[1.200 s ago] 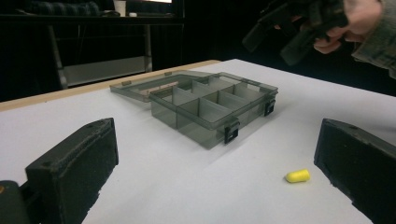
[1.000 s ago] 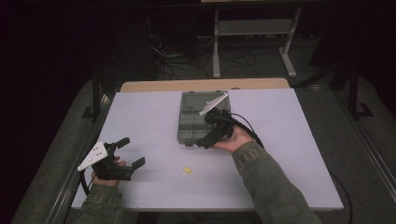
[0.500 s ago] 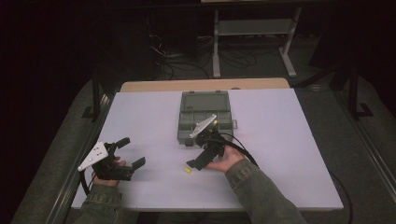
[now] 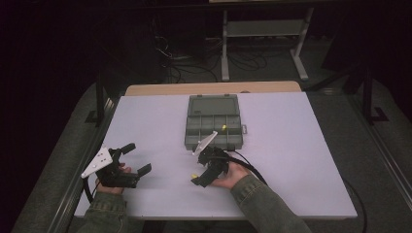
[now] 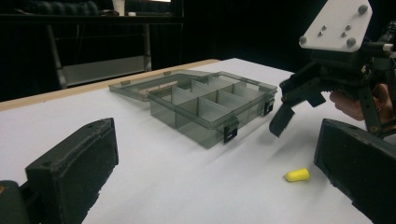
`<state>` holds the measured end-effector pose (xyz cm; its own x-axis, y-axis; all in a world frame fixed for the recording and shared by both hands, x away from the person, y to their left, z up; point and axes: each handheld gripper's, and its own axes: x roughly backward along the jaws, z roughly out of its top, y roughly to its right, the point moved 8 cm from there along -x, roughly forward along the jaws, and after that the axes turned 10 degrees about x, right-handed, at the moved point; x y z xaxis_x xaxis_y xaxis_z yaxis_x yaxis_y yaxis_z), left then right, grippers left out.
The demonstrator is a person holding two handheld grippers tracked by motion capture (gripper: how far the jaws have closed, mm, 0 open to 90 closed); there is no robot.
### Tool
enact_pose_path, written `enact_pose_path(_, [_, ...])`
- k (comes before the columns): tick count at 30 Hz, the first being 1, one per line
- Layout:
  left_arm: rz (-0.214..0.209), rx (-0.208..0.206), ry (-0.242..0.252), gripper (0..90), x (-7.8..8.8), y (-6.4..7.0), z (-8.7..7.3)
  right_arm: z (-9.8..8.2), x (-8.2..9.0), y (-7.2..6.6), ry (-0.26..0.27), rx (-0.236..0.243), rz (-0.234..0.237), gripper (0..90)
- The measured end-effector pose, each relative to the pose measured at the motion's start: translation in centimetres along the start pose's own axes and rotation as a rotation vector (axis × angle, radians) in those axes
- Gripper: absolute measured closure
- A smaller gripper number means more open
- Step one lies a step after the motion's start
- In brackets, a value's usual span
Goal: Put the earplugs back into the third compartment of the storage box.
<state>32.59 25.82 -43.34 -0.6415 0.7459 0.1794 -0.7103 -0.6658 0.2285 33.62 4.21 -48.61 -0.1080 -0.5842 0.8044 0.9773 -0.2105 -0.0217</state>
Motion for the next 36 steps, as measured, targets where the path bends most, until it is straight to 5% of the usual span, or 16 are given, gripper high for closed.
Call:
enact_pose_path(7, [-0.002,0.001,0.0,0.0,0.0,0.0,0.0,0.1,-0.4,-0.6,0.009,0.022,0.016,41.5])
enact_pose_path(21, [-0.003,0.0,-0.002,0.0,-0.1,0.0,0.0,-0.1,-1.6,-1.2,-0.027,0.063,-0.003,77.0])
enact_pose_path(29, [-0.003,-0.001,-0.002,0.0,-0.1,0.0,0.0,0.0,-1.0,-1.1,-0.024,0.053,-0.001,78.8])
enact_pose_path(36, [-0.002,-0.001,-0.004,0.0,-0.1,0.0,0.0,0.8,1.4,0.0,0.015,0.039,-0.013,78.8])
